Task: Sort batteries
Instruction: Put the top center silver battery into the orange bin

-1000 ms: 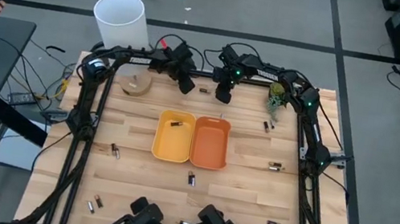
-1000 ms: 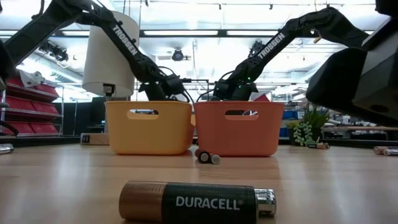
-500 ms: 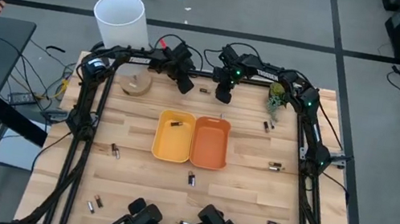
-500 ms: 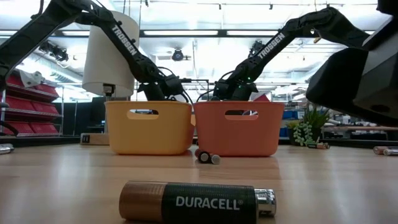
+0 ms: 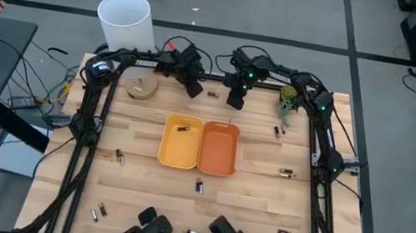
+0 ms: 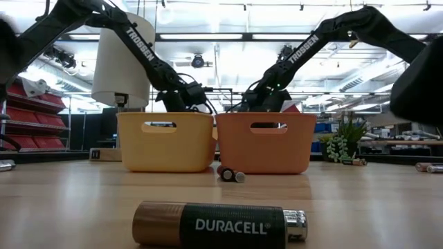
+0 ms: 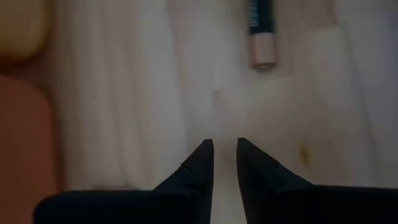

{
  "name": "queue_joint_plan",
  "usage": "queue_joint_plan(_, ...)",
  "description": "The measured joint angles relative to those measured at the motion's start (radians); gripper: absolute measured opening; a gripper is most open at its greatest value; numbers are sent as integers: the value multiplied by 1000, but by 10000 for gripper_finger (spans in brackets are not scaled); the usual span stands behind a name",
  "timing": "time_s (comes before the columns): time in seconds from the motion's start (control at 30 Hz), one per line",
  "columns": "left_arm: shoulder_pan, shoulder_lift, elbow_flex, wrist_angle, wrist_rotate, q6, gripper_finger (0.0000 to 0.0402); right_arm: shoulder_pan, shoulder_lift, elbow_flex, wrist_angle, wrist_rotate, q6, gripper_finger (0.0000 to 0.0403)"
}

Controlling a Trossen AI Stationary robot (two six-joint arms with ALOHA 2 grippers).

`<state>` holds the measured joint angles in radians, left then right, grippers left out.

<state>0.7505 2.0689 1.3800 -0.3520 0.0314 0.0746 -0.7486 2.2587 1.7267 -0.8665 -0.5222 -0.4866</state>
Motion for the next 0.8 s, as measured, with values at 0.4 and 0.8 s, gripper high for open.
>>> queue_joint_plan(0.4,-122,-6,214,-176,-24,72,41,-9,-158,-149,71,-33,-45,49)
queue_joint_plan(0.8,-285,-8,322,-306,4,130,41,-104,-406,-469,405,-32,2,40)
